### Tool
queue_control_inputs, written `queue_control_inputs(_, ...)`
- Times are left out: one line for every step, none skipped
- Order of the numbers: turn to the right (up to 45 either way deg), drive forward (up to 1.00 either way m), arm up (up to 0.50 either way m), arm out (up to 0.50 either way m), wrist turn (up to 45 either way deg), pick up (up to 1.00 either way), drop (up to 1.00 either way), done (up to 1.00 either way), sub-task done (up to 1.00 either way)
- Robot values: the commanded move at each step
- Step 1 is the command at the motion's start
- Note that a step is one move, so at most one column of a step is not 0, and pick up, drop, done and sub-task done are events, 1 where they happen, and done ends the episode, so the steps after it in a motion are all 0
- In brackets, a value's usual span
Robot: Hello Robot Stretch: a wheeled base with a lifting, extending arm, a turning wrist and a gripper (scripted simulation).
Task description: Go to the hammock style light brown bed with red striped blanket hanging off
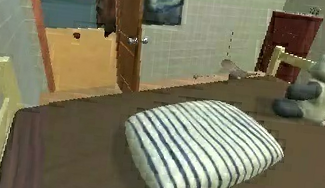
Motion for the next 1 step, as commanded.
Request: queue_control_inputs(45.0,0.0,0.0,0.0,0.0,0.0,0.0,0.0,0.0)
